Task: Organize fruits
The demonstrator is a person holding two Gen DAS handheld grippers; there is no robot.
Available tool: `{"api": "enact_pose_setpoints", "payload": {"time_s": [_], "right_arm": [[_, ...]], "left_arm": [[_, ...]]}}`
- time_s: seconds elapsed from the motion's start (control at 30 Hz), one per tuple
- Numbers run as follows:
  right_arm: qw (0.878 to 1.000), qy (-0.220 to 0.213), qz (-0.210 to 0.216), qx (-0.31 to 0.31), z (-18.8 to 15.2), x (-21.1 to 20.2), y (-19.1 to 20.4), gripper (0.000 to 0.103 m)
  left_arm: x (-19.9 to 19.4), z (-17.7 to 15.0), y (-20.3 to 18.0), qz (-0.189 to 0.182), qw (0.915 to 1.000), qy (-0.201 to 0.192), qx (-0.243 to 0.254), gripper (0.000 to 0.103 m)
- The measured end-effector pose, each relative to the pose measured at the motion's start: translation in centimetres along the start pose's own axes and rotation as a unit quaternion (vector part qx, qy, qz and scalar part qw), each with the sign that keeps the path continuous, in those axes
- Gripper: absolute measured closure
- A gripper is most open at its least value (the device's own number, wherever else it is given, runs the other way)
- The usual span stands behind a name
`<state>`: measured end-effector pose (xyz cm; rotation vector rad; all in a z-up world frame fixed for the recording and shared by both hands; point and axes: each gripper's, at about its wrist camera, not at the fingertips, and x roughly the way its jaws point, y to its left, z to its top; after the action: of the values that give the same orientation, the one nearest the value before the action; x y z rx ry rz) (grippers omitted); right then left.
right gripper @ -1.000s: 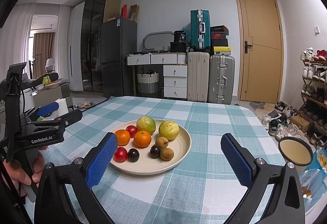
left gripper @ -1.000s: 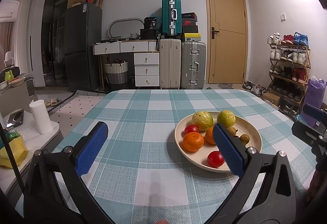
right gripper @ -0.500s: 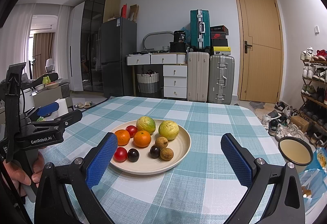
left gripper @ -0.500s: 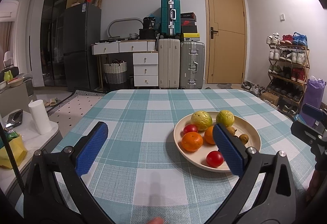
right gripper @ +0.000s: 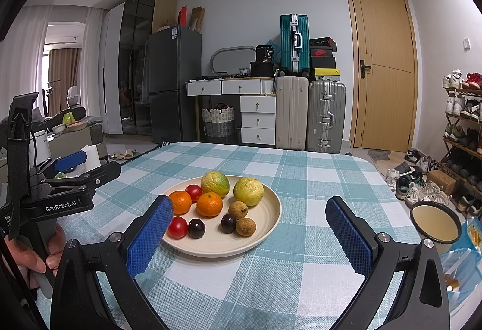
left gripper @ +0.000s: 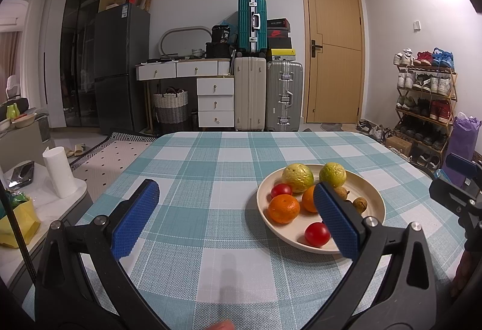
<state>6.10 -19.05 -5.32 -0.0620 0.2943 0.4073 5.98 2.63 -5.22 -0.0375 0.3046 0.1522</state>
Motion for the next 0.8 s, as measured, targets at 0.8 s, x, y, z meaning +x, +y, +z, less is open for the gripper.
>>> {"api": "enact_pose_setpoints", "payload": {"time_s": [0.8], "right_arm": [[1.000, 0.002, 0.000, 0.001, -0.06, 0.10, -0.19, 0.000]], "left_arm": [[-0.04, -0.06, 0.18, 0.006, 1.0000, -0.001, -0.003, 0.001]]}}
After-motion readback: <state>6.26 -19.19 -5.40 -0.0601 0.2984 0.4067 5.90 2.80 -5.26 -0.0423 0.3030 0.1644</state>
